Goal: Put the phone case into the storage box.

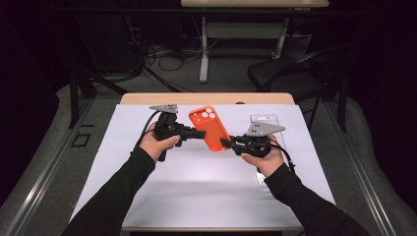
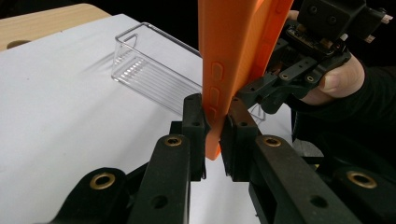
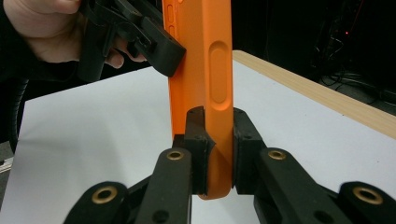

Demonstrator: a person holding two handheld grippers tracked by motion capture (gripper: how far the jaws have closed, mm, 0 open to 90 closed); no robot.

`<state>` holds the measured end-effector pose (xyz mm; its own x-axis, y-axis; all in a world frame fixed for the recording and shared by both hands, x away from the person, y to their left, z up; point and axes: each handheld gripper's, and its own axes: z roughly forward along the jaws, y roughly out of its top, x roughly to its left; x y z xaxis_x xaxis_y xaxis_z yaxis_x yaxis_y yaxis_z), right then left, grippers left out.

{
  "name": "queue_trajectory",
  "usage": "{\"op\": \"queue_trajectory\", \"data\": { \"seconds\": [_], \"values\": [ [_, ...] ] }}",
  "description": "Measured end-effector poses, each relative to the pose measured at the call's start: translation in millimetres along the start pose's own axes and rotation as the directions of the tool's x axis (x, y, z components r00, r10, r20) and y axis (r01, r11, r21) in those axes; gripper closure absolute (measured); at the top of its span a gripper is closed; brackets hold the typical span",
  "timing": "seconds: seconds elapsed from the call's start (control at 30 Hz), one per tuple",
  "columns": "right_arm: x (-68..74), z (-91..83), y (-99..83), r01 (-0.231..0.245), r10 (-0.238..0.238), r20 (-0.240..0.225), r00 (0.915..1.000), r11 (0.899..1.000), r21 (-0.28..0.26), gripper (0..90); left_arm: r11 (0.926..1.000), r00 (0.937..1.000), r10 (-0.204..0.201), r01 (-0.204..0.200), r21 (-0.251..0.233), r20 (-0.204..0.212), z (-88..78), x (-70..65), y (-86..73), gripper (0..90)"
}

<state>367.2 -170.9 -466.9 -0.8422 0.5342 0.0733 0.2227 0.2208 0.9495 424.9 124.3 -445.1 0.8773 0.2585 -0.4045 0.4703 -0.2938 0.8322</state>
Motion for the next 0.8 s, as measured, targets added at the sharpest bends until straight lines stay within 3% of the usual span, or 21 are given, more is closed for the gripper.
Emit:
{"op": "queue_trajectory", "data": {
  "seconds": [0.8],
  "values": [
    [-1.2,0.2,-0.2,-0.016,0.016,-0.002,0.9999,1.0,0.006,78.9,0.9994,0.9993,-0.035,0.035,0.005,0.014,0.1,-0.2,-0.1,81.8]
  ]
}}
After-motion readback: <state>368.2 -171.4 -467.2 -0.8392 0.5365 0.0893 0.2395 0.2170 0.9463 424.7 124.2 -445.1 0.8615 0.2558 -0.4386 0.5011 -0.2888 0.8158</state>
